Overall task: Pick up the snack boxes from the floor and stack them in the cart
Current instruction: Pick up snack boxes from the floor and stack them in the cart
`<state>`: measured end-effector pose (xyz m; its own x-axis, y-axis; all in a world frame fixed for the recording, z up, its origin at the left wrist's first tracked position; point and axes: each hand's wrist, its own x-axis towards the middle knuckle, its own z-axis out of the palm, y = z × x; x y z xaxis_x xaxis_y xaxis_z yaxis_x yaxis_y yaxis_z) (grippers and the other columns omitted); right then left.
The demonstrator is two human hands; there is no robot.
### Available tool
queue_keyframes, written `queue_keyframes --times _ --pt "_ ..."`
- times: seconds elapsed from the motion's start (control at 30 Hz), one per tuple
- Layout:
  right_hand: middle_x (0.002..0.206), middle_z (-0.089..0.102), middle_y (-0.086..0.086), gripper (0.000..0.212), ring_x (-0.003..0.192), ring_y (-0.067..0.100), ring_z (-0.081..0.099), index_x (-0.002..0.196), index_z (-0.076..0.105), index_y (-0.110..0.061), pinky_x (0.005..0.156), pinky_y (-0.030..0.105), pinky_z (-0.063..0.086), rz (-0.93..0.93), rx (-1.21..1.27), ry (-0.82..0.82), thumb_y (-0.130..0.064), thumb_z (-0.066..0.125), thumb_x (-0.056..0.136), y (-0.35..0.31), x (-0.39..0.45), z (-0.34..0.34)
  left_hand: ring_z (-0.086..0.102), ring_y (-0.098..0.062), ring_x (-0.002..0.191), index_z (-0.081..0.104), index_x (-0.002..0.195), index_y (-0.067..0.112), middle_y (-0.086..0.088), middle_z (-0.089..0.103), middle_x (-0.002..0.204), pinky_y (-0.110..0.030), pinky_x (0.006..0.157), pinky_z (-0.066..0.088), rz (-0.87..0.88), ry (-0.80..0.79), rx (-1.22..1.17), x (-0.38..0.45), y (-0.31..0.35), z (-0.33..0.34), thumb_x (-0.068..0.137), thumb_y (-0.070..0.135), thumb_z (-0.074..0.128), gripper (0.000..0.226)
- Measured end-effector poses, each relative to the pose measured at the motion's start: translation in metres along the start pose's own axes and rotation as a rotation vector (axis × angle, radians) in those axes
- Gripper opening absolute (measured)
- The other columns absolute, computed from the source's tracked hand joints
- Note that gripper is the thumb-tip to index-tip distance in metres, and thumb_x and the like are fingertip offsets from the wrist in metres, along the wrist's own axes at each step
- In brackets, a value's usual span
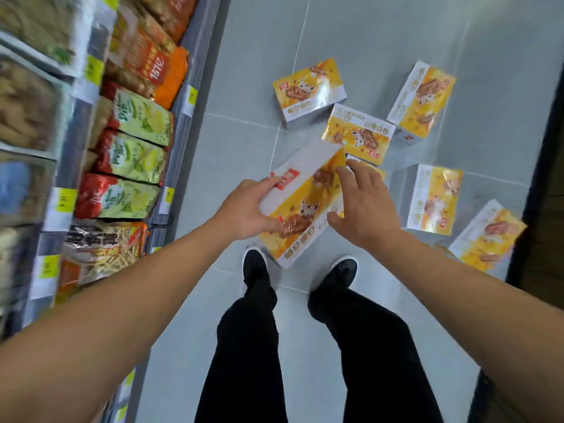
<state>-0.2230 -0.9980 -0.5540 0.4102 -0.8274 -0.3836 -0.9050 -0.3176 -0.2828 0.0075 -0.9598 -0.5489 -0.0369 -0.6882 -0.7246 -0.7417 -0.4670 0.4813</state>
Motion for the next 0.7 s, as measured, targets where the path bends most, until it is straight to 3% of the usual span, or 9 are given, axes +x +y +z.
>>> queue_keyframes --times 0.17,0.23,0.33,0.43,0.53,0.7 --pt "0.157 0.027 0.015 0.083 0.143 0.037 0.024 0.147 0.035 -0.01 0.116 0.046 0.024 -0.133 0.003 -0.092 -0.035 0.069 0.076 -0.015 -0.046 -0.109 0.041 -0.03 0.12 0.033 0.141 0.047 -0.001 0.043 0.132 -0.042 0.103 0.036 0.116 -0.036 0.372 -0.087 0.082 -0.042 0.041 0.065 0.059 0.105" --pt "0.158 0.024 0.012 0.09 0.145 0.035 0.021 0.151 0.027 -0.014 0.118 0.046 0.022 -0.146 -0.009 -0.142 -0.038 0.069 0.074 -0.012 -0.067 -0.136 0.038 -0.03 0.117 0.033 0.139 0.049 0.003 0.038 0.138 -0.047 0.101 0.039 0.161 -0.044 0.428 -0.119 0.107 -0.053 0.047 0.064 0.065 0.099" --pt "0.159 0.02 0.009 0.109 0.146 0.033 0.019 0.153 0.014 -0.019 0.118 0.049 0.023 -0.133 -0.042 -0.233 -0.055 0.073 0.068 -0.005 -0.097 -0.16 0.034 -0.027 0.119 0.031 0.14 0.05 0.005 0.032 0.145 -0.049 0.1 0.04 0.28 -0.054 0.556 -0.159 0.137 -0.067 0.052 0.072 0.054 0.093" --pt "0.155 0.029 0.007 0.116 0.142 0.03 0.027 0.152 0.015 -0.02 0.117 0.046 0.026 -0.101 -0.051 -0.24 -0.061 0.076 0.061 -0.006 -0.128 -0.18 0.033 -0.027 0.122 0.026 0.141 0.052 0.008 0.028 0.149 -0.047 0.098 0.038 0.39 -0.063 0.666 -0.185 0.157 -0.078 0.065 0.056 0.068 0.088" --pt "0.146 0.039 0.006 0.113 0.131 0.03 0.037 0.147 0.022 -0.021 0.106 0.049 0.039 -0.046 0.004 -0.23 -0.061 0.079 0.059 -0.017 -0.155 -0.195 0.035 -0.027 0.122 0.012 0.145 0.049 0.009 0.027 0.148 -0.047 0.096 0.04 0.453 -0.034 0.78 -0.202 0.166 -0.08 0.067 0.047 0.076 0.101" --pt "0.142 0.039 0.003 0.111 0.128 0.028 0.034 0.147 0.024 -0.022 0.1 0.051 0.046 0.119 0.087 -0.106 -0.063 0.079 0.06 -0.042 -0.202 -0.202 0.034 -0.029 0.129 -0.004 0.153 0.026 0.0 0.028 0.151 -0.043 0.104 0.037 0.544 -0.005 0.819 -0.222 0.165 -0.085 0.066 0.057 0.077 0.123"
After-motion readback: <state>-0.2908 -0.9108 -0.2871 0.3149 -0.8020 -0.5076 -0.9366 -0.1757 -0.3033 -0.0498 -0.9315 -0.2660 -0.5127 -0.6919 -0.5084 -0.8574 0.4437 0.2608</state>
